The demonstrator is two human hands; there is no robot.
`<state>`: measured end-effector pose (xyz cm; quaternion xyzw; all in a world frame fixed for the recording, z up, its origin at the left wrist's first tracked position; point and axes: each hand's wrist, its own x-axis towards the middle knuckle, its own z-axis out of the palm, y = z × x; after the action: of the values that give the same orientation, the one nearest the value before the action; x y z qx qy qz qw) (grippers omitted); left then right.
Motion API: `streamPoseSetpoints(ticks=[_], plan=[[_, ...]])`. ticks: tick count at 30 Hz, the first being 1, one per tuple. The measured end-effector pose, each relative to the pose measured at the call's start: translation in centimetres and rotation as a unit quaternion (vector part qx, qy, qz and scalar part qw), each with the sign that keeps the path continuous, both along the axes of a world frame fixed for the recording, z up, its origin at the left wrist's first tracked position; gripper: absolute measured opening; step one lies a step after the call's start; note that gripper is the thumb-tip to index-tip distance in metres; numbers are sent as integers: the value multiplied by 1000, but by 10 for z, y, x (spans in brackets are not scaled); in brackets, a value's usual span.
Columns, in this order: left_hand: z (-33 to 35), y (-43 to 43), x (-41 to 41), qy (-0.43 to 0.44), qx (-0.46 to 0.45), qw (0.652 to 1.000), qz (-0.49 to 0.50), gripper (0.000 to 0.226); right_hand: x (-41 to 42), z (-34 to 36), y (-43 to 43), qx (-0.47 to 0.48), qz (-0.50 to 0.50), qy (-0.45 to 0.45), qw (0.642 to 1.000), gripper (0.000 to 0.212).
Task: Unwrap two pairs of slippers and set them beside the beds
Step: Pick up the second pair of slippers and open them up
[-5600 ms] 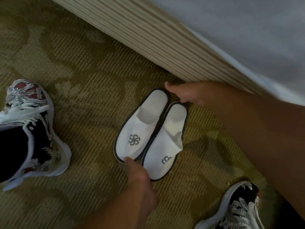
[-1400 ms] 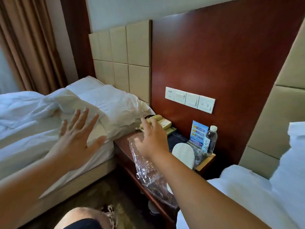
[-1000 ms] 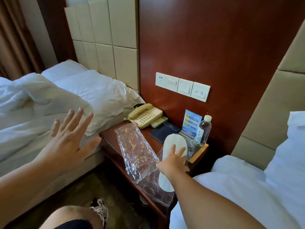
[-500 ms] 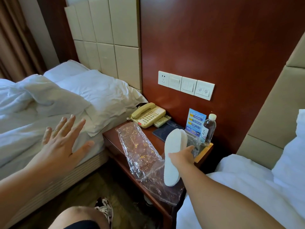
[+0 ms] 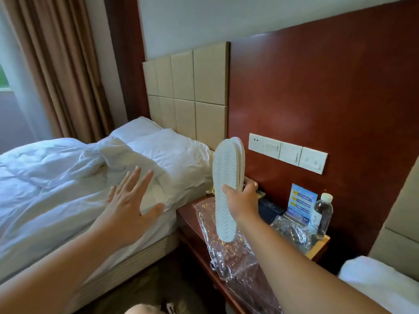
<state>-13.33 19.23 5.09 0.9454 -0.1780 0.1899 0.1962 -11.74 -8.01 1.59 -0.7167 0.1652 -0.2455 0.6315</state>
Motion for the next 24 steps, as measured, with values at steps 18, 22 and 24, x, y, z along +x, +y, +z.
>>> streamPoseSetpoints(ticks=[18,22,24], plan=[[69,95,-70,3,-234,972,-7,61,-69,123,234,51,283,-181,940,47],[79,125,-91,-7,-299,954,-24,63,-83,141,263,119,363,-160,910,46],[86,139,-103,-2,-317,947,-39,56,-87,144,276,123,384,-147,903,37]])
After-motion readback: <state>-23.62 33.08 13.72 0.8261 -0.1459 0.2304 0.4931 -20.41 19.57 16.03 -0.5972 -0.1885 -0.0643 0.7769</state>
